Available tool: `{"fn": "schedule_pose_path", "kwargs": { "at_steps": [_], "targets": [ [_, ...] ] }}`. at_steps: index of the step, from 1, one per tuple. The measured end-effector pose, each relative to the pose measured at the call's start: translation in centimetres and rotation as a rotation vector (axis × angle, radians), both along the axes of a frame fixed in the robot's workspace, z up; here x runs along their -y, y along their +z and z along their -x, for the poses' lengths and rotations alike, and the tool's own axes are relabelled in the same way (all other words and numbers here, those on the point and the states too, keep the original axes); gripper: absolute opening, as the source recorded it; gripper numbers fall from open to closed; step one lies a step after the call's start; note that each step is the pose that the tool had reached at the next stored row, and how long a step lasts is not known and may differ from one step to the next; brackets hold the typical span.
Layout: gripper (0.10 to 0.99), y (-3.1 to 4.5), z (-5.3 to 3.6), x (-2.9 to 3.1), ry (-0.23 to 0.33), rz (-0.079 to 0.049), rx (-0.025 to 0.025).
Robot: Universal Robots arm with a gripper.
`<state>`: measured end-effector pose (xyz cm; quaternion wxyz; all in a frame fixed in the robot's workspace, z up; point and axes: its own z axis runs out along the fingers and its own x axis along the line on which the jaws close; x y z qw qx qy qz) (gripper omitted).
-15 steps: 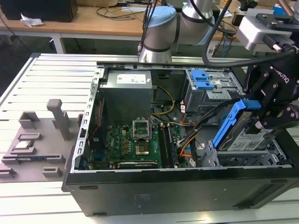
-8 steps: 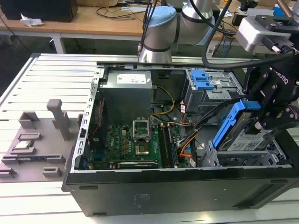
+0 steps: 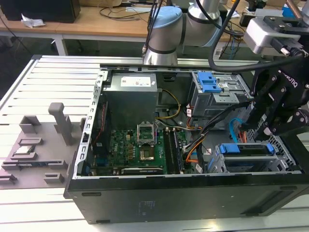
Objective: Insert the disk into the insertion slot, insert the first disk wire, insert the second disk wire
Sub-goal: 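Insert the disk into the insertion slot, then insert the first disk wire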
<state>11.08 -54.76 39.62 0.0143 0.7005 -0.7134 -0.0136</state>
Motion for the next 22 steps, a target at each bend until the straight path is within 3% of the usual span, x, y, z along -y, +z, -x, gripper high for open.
{"fn": "schedule_pose_path", "kwargs": {
  "at_steps": [2,3,4,6,12,16,20,22],
  "targets": [
    [0.357,-0.02,0.0,0.0,0.0,0.0,0.0],
    [0.357,-0.02,0.0,0.0,0.0,0.0,0.0],
    [0.235,-0.03,0.0,0.0,0.0,0.0,0.0],
    [0.106,-0.06,0.0,0.0,0.0,0.0,0.0],
    [0.106,-0.13,-0.01,0.0,0.0,0.0,0.0],
    [0.106,-0.32,-0.82,-0.06,0.0,0.0,-0.0004],
    [0.106,-0.9,-2.45,-0.89,0.0,0.0,-0.0026],
    [0.106,-1.16,-2.94,-1.81,0.0,0.002,-0.0027]
  ]
}}
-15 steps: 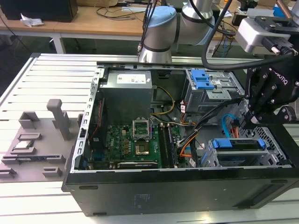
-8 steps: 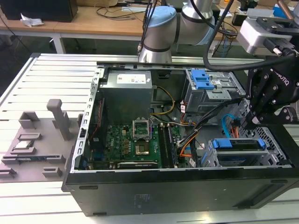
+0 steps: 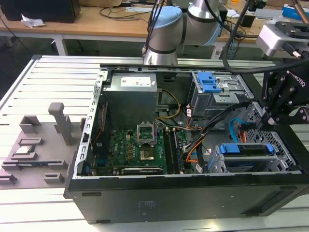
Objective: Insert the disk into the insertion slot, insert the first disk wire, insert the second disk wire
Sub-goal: 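Insert the first disk wire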
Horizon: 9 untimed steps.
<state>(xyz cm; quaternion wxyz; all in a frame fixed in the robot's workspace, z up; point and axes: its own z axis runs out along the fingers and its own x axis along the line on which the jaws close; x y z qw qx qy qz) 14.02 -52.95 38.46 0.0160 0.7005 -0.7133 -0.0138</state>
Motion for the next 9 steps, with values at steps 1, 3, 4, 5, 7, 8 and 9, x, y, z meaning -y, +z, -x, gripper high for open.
{"fn": "schedule_pose_path", "kwargs": {
  "at_steps": [1,3,4,5,7,8,9],
  "targets": [
    [0.106,-0.12,-0.23,-0.47,0.0,0.001,-0.0001],
    [0.106,-0.34,-0.62,-1.27,0.0,0.004,-0.0002],
    [0.106,-0.44,-0.71,-1.49,0.0,0.004,-0.0002],
    [0.106,-0.69,-0.77,-2.05,0.0,0.005,-0.0002],
    [0.106,-1.14,-0.78,-2.34,0.0,0.004,-0.0002],
    [0.106,-1.13,-0.78,-2.34,0.0,0.005,-0.0002],
    [0.106,-1.13,-0.78,-2.34,0.0,0.005,-0.0002]
  ]
}}
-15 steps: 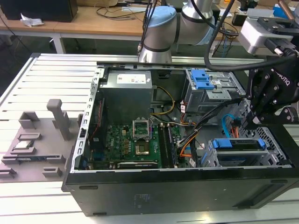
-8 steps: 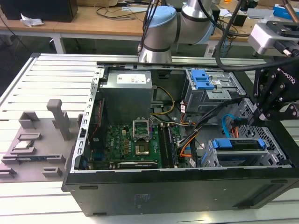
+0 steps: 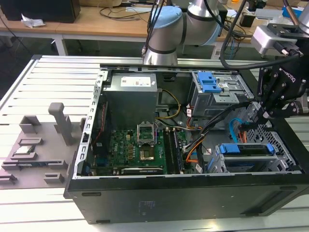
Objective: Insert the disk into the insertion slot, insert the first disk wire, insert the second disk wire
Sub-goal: 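Insert the first disk wire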
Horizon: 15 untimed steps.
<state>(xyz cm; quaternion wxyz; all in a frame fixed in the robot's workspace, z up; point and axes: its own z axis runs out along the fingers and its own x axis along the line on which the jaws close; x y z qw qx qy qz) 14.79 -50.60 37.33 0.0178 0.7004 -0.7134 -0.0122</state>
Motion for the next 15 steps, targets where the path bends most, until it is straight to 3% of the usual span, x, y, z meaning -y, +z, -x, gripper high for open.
{"fn": "schedule_pose_path", "kwargs": {
  "at_steps": [3,5,6,7,15],
  "targets": [
    [0.106,-0.02,0.0,0.0,0.0,0.0,0.0],
    [0.235,-0.03,0.0,-0.01,0.0,0.0,0.0],
    [0.235,-0.03,0.0,-0.01,0.0,0.0,0.0],
    [0.302,-0.03,0.0,-0.01,0.0,0.0,0.0],
    [0.302,-1.4,0.0,-0.63,0.0,0.004,0.0]
  ]
}}
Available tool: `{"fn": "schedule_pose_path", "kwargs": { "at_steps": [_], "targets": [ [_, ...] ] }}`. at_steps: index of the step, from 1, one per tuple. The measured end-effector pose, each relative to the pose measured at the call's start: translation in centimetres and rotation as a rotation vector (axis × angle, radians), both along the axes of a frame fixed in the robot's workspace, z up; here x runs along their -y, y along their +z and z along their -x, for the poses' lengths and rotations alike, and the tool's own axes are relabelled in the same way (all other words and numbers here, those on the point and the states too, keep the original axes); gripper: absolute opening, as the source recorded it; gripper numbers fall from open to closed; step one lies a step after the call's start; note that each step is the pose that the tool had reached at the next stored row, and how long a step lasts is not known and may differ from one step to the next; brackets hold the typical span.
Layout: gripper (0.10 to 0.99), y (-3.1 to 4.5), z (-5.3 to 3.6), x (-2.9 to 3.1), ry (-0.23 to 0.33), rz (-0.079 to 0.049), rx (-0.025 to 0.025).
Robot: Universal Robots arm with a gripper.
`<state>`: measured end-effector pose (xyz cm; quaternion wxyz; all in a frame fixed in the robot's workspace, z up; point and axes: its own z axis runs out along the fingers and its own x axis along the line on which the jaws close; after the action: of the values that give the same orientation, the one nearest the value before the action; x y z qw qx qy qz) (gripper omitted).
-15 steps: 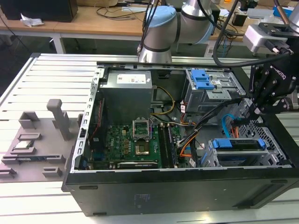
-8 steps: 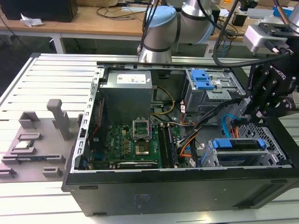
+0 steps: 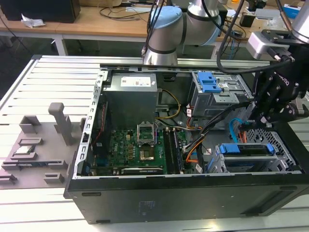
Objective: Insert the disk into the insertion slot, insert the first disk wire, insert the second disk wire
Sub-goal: 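Insert the first disk wire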
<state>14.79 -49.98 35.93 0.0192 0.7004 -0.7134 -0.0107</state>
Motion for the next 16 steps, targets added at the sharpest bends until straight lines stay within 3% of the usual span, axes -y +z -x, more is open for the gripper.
{"fn": "schedule_pose_path", "kwargs": {
  "at_steps": [4,11,12,14,16],
  "targets": [
    [0.302,-0.49,0.08,-0.02,0.0,0.004,0.0],
    [0.302,-0.54,0.14,-0.01,0.0,0.01,0.0],
    [0.286,-0.55,0.14,-0.01,0.0,0.01,0.0],
    [0.169,-0.54,0.14,-0.01,0.0,0.01,-0.0001],
    [0.169,-0.55,0.14,-0.01,0.0,0.011,0.0]
  ]
}}
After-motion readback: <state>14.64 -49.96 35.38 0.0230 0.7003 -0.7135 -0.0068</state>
